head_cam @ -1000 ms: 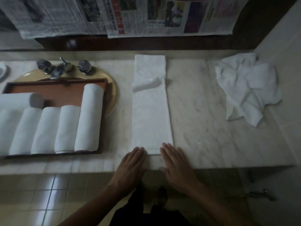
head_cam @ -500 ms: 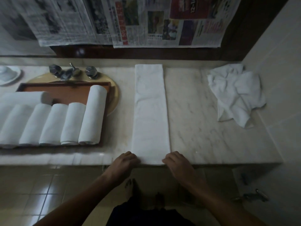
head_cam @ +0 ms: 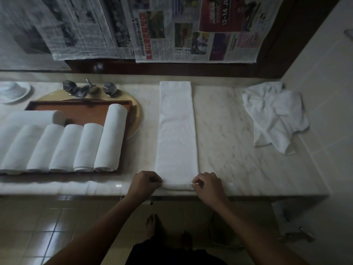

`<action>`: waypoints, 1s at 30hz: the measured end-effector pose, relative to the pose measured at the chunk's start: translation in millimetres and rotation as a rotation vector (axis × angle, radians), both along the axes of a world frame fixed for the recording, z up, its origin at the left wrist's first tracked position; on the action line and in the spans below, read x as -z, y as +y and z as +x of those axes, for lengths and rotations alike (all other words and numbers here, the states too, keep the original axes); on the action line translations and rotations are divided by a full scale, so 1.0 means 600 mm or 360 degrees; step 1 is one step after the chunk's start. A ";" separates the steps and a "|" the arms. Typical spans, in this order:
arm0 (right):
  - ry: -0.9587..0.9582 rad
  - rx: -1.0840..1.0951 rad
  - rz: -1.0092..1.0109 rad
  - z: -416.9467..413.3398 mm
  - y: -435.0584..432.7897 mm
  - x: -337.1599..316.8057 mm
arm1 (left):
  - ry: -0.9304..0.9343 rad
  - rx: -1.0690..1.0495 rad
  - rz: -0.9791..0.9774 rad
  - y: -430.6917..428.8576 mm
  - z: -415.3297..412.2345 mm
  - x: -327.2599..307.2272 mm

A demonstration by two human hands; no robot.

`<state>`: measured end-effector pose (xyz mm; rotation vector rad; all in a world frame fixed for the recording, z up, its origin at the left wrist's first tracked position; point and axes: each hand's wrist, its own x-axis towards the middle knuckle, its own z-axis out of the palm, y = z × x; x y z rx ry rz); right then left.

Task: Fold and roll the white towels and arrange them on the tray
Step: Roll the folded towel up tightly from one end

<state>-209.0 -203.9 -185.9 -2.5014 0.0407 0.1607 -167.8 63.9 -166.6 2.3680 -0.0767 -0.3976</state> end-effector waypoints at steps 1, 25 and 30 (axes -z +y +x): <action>-0.0051 -0.0031 -0.0031 0.001 0.005 0.001 | -0.0028 0.0019 0.0030 -0.004 0.001 0.003; -0.0350 -0.0750 -0.0496 -0.001 0.032 0.013 | -0.0815 0.1154 0.0594 0.014 -0.011 0.036; -0.0338 -0.0720 -0.0540 0.005 0.031 0.012 | -0.0745 0.0998 0.0468 0.017 0.004 0.044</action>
